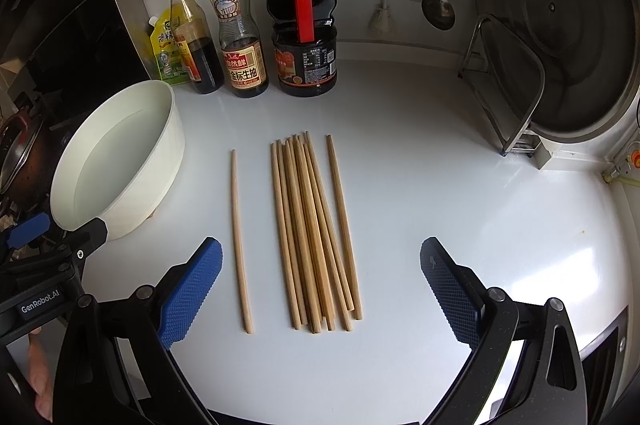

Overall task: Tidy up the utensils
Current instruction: 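Move the right tool to a single wooden chopstick and close on it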

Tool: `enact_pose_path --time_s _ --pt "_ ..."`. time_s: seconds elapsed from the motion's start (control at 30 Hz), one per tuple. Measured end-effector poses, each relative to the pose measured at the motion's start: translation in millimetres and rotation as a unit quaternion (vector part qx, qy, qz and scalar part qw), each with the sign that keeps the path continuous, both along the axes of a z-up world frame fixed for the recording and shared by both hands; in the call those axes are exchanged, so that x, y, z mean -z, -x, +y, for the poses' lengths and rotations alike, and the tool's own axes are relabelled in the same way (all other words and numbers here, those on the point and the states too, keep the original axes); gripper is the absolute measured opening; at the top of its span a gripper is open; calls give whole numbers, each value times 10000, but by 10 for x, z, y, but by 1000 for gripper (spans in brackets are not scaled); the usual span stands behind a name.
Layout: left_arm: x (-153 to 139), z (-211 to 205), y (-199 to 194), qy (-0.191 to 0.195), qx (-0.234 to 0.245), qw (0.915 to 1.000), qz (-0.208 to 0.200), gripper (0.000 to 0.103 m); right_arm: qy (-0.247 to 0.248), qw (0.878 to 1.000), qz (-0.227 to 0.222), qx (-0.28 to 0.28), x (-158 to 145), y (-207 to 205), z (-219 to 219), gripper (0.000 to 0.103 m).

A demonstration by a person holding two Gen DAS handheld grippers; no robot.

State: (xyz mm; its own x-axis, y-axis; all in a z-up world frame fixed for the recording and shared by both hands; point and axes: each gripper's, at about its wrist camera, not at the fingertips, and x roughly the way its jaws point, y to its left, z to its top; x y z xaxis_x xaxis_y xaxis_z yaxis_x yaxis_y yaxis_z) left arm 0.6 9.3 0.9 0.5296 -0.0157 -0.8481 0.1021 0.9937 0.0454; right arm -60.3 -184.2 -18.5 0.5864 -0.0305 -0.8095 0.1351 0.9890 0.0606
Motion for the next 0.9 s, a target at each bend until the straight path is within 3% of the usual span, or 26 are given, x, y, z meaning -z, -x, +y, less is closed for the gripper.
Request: enact_pose_path --time_s 0.4,0.63,0.9 --pt "283 -123 -37 260 173 9993 184 97 -319 9992 184 -149 359 14 -227 95" --pt "540 -398 -98 450 314 9983 209 97 -143 9998 136 -77 605 -40 -501 95" --pt "872 -576 -217 594 63 9980 209 97 -19 9999 161 -38 942 -296 -725 95"
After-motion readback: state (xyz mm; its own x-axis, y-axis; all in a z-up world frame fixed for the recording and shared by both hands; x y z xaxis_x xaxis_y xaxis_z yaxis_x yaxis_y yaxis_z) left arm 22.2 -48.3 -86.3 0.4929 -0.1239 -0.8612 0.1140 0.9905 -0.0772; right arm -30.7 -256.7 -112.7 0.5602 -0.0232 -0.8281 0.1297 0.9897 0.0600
